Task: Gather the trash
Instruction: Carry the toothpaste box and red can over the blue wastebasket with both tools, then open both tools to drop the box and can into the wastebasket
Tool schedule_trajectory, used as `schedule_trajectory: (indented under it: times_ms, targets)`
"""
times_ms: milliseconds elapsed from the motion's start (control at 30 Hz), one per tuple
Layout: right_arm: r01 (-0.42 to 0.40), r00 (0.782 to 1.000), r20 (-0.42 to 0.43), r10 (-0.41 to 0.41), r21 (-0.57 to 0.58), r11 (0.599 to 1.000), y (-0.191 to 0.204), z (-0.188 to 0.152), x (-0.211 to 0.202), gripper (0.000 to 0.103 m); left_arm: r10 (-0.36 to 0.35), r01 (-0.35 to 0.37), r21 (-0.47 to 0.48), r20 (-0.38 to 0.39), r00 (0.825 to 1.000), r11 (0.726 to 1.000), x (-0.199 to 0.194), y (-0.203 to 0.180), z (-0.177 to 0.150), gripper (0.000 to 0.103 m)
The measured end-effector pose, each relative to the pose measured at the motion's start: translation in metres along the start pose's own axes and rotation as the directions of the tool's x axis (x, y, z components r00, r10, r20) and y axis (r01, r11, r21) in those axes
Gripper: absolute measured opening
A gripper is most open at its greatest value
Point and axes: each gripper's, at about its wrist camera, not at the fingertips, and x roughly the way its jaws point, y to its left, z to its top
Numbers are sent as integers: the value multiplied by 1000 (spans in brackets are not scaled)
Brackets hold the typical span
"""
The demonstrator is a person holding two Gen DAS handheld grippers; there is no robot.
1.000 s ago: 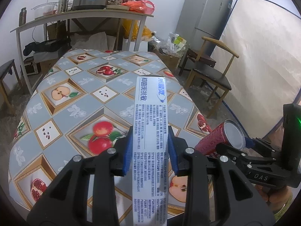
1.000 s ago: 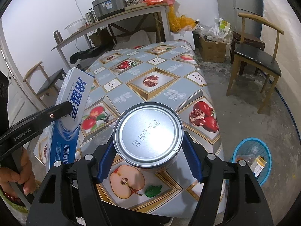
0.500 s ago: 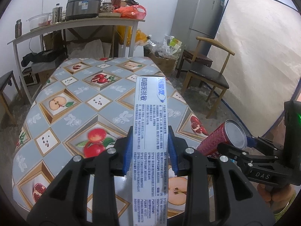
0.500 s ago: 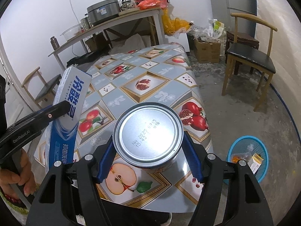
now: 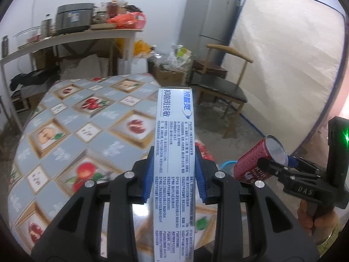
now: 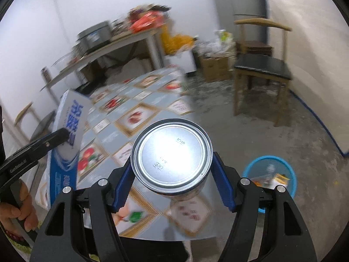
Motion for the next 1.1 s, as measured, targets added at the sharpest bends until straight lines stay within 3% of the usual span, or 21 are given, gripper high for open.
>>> schedule_trajectory:
  times_ms: [233,433,567,833,1033,1100]
  targets:
    - [151,986,44,-161,166,974,-90,-5,-35,66,-161,163,24,-70,984,986,41,-50,17,31]
    - [245,966,-2,-257,318,916,-163,-30,-40,66,-266,278,30,-208,941,960,98,-105,21,31]
    - [266,963,-63,-263,401,877,-206,-52,-27,66,-318,341,11,-334,887,940,149,-142,15,31]
    - [307,950,-213,-228,501,809,-270,-90,37,66,-274,332,0,-568,777,943,264,-206,-16,31]
    - [345,934,-278,-227,526,777,-315,-93,89,66,-229,303,12,-626,746,953,329,-243,-22,32]
    - [351,931,-283,-230,530,771,-328,-92,104,67,-224,291,6,-624,749,957,346,-250,-20,49]
